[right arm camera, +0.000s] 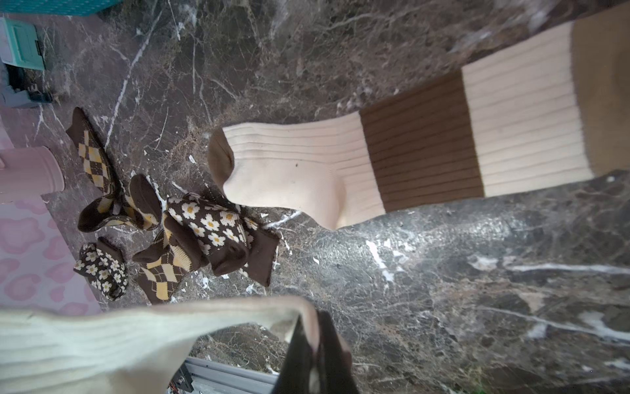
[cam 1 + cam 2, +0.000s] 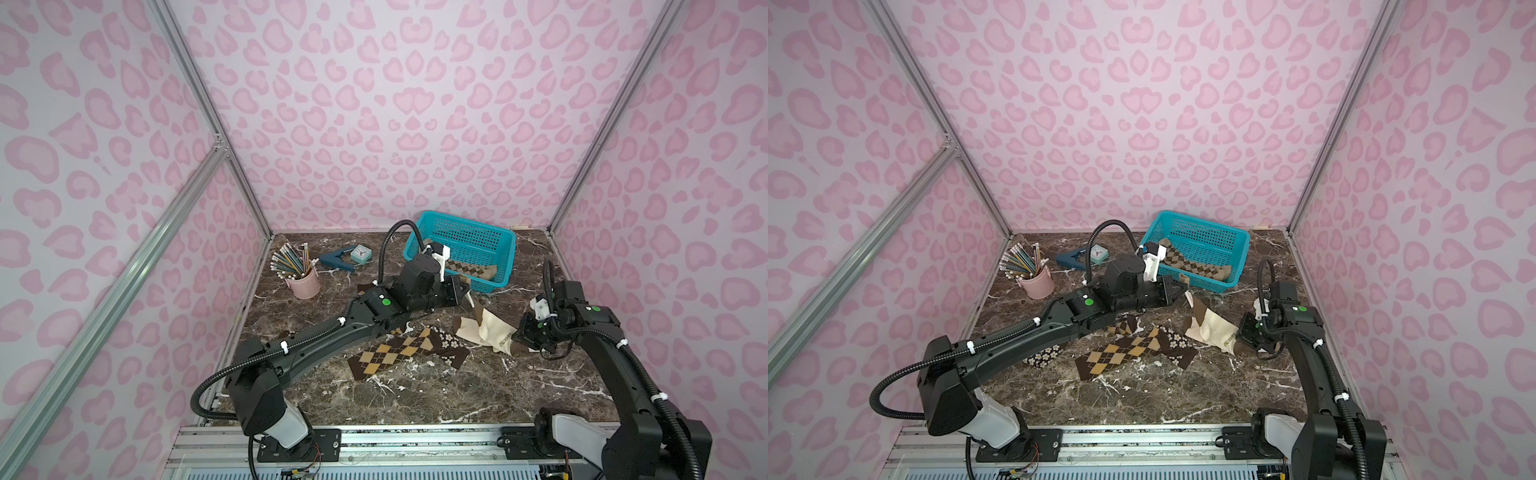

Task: Place the socks together as a pair
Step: Place the sock at the center of the board.

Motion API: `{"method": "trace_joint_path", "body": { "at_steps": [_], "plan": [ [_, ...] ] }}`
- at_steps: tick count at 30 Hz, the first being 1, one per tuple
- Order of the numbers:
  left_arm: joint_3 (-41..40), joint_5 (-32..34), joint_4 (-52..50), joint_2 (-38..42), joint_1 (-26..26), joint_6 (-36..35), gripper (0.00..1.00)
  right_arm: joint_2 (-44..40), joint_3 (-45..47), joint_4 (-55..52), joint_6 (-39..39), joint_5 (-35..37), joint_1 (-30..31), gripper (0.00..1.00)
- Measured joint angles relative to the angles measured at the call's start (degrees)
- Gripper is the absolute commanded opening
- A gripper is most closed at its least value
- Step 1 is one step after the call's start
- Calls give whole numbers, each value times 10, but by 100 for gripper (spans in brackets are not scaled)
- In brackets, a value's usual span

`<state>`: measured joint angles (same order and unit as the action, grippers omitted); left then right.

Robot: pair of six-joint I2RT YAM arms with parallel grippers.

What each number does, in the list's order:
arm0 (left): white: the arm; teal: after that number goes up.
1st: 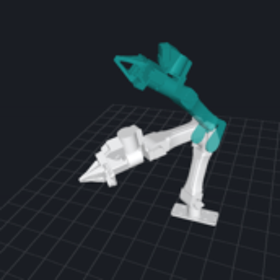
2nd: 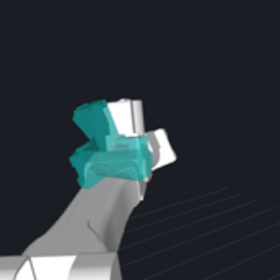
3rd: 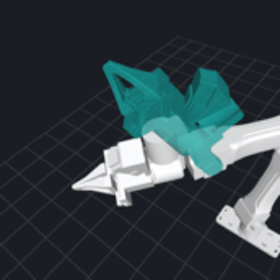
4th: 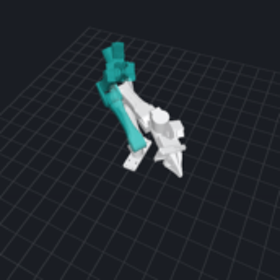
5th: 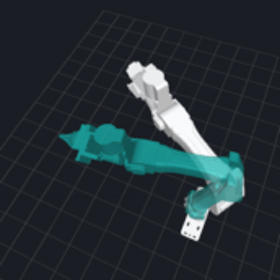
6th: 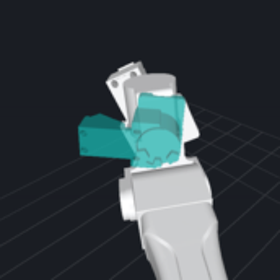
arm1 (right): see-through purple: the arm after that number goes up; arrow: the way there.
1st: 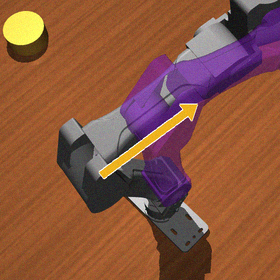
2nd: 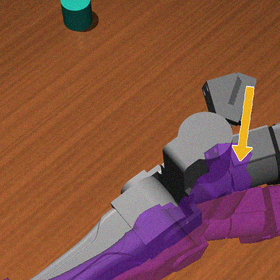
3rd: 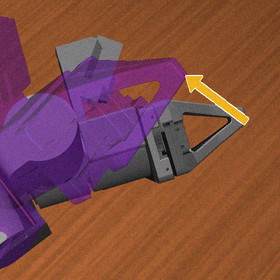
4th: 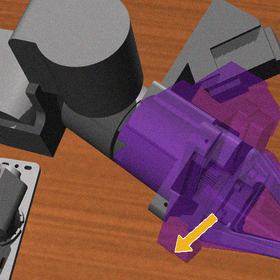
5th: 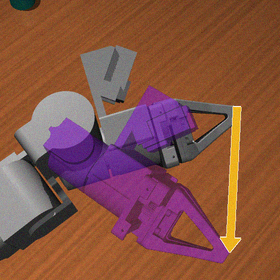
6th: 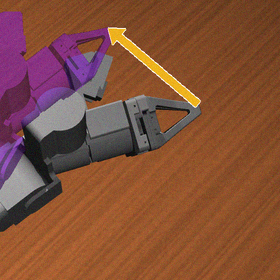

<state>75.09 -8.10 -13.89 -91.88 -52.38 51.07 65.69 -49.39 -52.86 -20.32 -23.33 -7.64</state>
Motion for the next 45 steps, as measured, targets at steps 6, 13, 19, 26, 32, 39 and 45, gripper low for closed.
{"method": "trace_joint_path", "body": {
  "at_steps": [6,13,19,26,32,39,45],
  "plan": [
    [21,6,-17,7,2,-7,5,4,18,19,-3,-19,0,21],
    [39,9,-40,51,16,-25,5,12,10,30,-2,-38,0,52],
    [82,9,-114,68,28,-71,5,14,-15,29,5,-39,-3,55],
    [103,32,-166,61,20,-116,6,-1,-18,25,12,-39,-20,58],
    [70,30,-158,-20,-37,-115,5,-23,3,21,13,-43,-46,58],
    [118,-5,-111,-112,-113,-96,5,-28,7,17,7,-44,-67,58],
    [122,-36,-91,-144,-126,-72,5,-21,-12,15,-5,-29,-93,58]
  ]
}}
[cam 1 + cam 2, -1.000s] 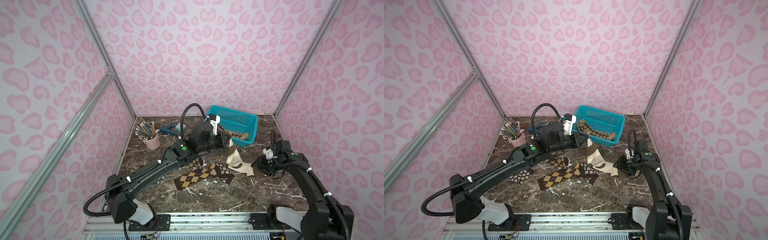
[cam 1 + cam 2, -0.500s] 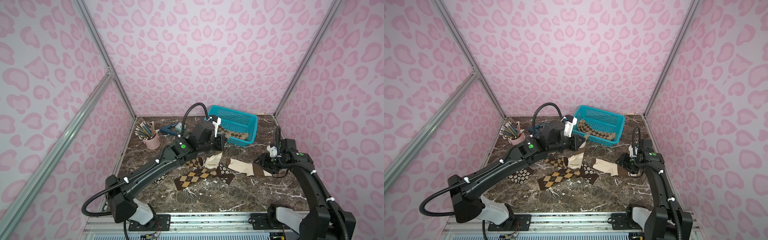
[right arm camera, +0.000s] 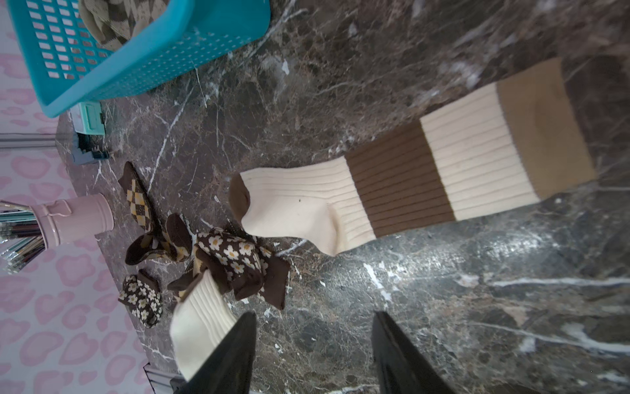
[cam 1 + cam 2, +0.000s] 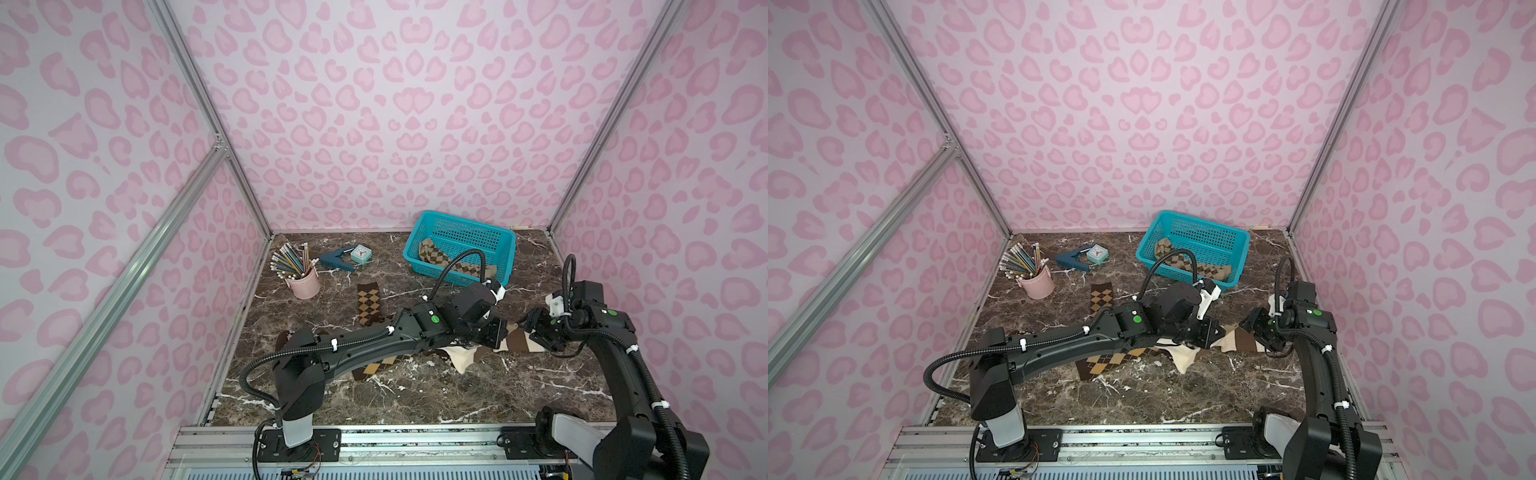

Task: Place the socks together as a pair
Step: Place the sock at the center of the board.

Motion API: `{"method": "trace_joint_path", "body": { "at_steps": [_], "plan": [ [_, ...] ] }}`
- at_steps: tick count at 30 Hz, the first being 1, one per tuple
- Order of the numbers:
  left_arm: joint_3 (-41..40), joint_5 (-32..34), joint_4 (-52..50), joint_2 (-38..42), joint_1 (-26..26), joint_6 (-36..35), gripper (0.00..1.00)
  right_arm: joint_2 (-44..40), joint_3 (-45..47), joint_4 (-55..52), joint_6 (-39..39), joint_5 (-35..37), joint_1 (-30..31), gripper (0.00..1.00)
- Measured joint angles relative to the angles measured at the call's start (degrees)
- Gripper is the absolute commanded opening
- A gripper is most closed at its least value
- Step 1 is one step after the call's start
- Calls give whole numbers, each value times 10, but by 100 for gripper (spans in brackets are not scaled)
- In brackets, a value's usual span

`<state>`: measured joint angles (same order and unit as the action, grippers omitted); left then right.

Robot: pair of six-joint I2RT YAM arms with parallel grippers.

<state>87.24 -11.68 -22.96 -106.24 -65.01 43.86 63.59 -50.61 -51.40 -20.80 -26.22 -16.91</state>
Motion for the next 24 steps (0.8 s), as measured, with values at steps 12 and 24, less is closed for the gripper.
{"method": "trace_joint_path", "body": {
  "at_steps": [12,24],
  "plan": [
    [32,-75,48,-120,-32,48,59,-10,-18,-18,-13,94,-42,59],
    [-92,-86,97,2,-19,76,98,-38,-35,-49,-19,157,-43,59]
  ]
}}
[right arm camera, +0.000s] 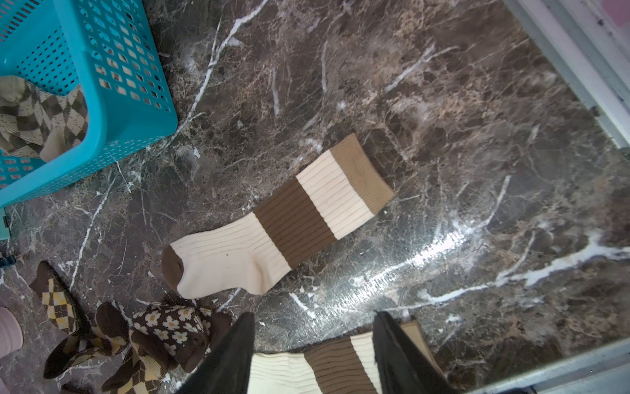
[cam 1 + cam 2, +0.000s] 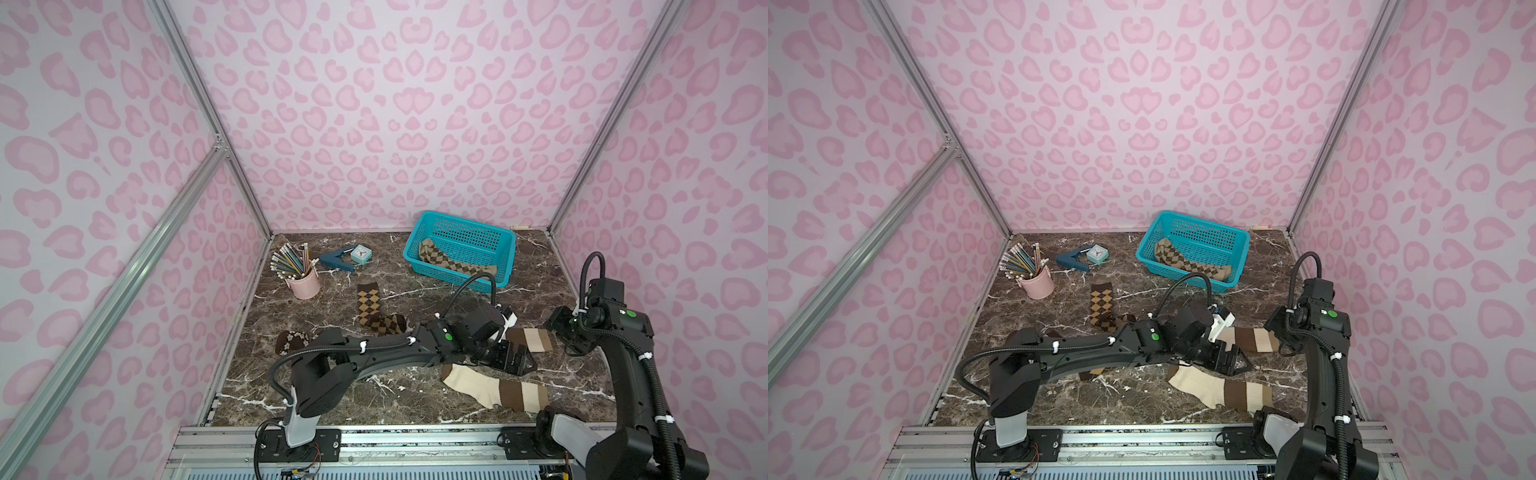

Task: Place the socks together as a pair
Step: Place the sock at the center of the board, then pick up the sock at the center of the board.

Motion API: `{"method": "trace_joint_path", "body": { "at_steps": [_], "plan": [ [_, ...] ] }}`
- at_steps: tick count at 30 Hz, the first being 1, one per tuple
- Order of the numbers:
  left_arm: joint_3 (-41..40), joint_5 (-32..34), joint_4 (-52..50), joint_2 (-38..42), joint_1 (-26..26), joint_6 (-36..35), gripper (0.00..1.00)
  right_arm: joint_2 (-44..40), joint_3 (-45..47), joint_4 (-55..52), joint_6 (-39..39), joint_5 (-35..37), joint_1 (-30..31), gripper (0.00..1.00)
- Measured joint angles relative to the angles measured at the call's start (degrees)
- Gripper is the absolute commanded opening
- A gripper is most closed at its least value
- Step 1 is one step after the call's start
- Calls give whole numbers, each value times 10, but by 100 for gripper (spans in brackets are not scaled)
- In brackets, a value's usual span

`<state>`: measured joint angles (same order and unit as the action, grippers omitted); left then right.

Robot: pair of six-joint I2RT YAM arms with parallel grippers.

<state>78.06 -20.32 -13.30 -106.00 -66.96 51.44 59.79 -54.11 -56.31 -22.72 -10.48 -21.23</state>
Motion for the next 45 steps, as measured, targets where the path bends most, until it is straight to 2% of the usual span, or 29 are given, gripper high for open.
{"method": "trace_joint_path", "body": {
  "at_steps": [4,7,11,18,25,29,31,33,35,37,40,45],
  "plan": [
    [-79,42,-15,98,29,-1,98,-36,34,-14,-1,-10,5,59],
    [-131,63,-38,125,46,-5,99,-43,54,-29,-5,-13,10,59],
    [-160,56,-66,113,47,-14,97,-45,88,-50,-20,-7,38,58],
    [-179,45,-74,79,46,-42,91,9,99,-81,-73,48,163,55],
    [-184,47,-73,28,45,-76,85,87,86,-104,-107,94,200,48],
    [-178,47,-62,-16,45,-90,71,117,89,-102,-123,104,212,51],
    [-169,40,-55,-29,45,-95,60,127,97,-99,-130,103,213,51],
    [-162,34,-40,-45,45,-101,43,133,100,-99,-135,104,213,50],
    [-158,29,-37,-55,46,-107,18,136,100,-92,-135,104,213,47],
    [-158,27,-41,-59,50,-111,5,140,100,-85,-135,104,212,50],
    [-178,21,-36,-42,65,-118,4,144,100,-84,-134,103,211,51],
    [-239,37,-40,33,137,-118,4,148,99,-63,-125,89,211,52]
  ]
}}
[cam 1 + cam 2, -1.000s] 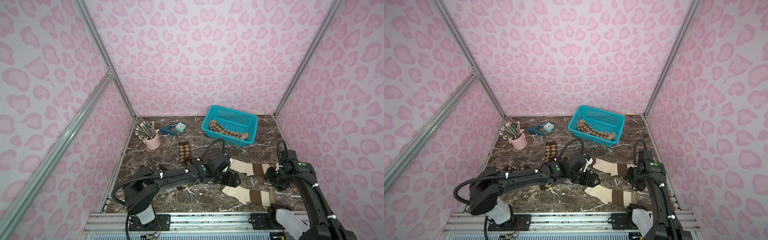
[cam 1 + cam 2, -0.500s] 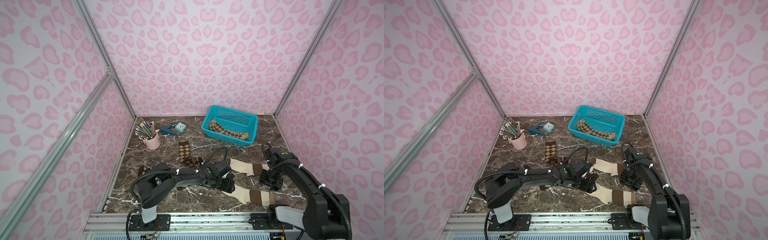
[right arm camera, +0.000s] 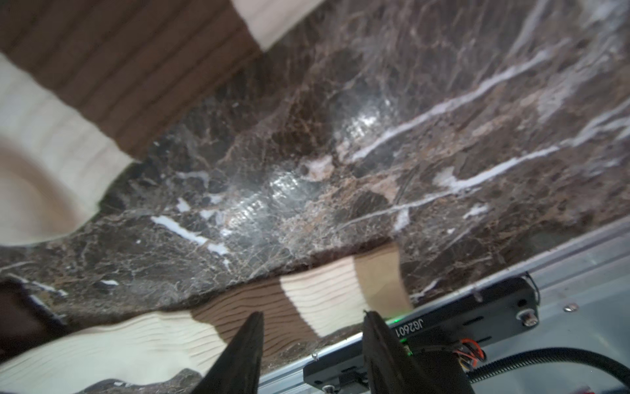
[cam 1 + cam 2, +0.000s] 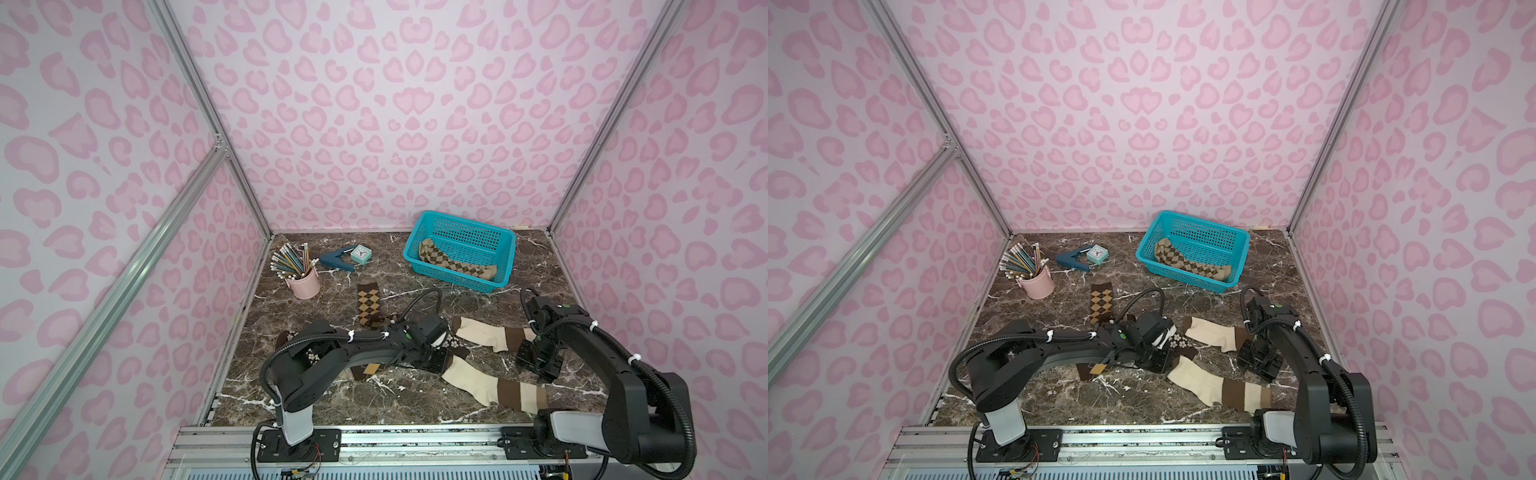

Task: Place the socks together as a pair
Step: Pick up the sock at the center of the board.

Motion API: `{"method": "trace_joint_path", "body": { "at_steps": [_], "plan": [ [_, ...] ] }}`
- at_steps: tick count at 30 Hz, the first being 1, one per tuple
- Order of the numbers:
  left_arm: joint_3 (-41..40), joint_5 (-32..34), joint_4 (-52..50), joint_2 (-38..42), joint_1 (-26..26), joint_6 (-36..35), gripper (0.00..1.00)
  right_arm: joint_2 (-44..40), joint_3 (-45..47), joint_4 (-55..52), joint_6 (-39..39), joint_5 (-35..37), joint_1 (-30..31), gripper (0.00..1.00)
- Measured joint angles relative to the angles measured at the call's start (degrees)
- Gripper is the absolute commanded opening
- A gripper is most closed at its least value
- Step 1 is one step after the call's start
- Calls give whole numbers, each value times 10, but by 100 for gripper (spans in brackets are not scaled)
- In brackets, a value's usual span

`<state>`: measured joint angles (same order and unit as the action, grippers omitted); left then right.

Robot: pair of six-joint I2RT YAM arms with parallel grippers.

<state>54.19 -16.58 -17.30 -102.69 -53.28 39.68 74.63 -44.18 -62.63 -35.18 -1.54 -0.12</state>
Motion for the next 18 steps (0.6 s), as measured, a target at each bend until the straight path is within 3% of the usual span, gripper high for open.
{"method": "trace_joint_path", "body": {
  "at_steps": [4,10,18],
  "plan": [
    [-37,7,-7,53,36,-2,4,0,0,8,8,-18,2,52],
    [-60,3,-9,83,40,1,4,15,31,40,11,-63,51,51],
    [-71,6,-14,110,43,9,4,44,68,80,-20,-76,90,39]
  ]
}}
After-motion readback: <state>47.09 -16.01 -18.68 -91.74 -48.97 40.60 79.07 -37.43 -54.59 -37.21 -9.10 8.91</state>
